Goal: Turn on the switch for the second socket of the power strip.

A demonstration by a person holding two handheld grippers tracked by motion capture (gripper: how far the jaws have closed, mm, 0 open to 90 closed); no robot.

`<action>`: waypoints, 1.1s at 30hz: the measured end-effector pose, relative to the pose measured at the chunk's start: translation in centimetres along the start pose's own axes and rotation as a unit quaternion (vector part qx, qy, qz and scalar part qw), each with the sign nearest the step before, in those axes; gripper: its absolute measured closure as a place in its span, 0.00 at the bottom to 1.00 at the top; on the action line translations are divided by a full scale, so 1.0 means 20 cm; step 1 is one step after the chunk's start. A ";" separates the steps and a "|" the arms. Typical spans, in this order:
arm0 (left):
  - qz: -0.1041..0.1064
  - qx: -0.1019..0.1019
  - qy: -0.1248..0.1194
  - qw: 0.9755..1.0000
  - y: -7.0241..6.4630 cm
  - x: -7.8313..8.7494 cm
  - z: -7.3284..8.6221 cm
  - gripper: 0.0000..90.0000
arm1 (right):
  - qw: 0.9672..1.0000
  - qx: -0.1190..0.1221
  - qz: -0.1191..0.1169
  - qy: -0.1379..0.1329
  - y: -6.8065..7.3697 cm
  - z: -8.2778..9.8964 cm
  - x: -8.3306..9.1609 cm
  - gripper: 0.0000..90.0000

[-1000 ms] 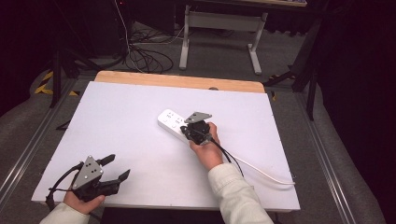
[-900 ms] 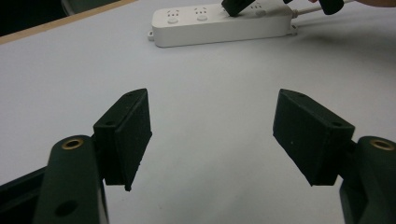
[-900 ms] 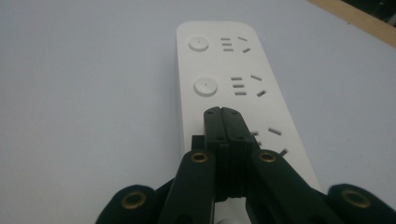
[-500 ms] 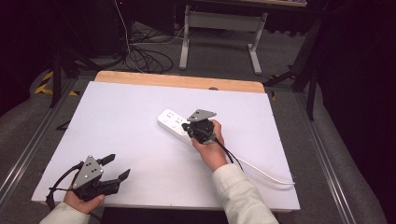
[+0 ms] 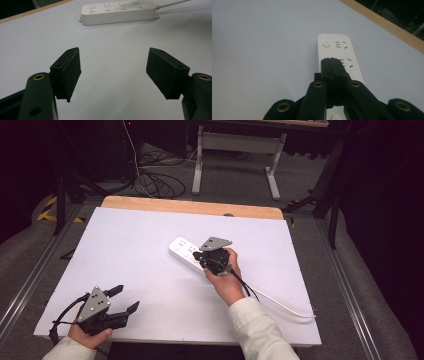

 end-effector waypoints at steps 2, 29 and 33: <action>0.000 0.000 0.000 1.000 0.00 0.00 0.00 0.31 | 1.000 0.000 -0.001 -0.001 0.00 0.00 0.00 0.99; -0.001 0.000 0.000 1.000 0.01 0.00 0.00 0.31 | 0.999 -0.010 -0.025 -0.043 0.10 -0.06 0.28 0.49; -0.002 0.003 -0.001 1.000 0.01 0.00 0.00 0.31 | 0.998 -0.013 -0.026 -0.048 0.10 -0.06 0.31 0.43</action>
Point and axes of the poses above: each handheld gripper's, and its own axes: x roughly backward along the jaws, z roughly out of its underside, y roughly to its left, the point moved 9 cm from there along -x, roughly forward along the jaws, and after that the axes turned 14 degrees about -z, right-handed, at the moved point
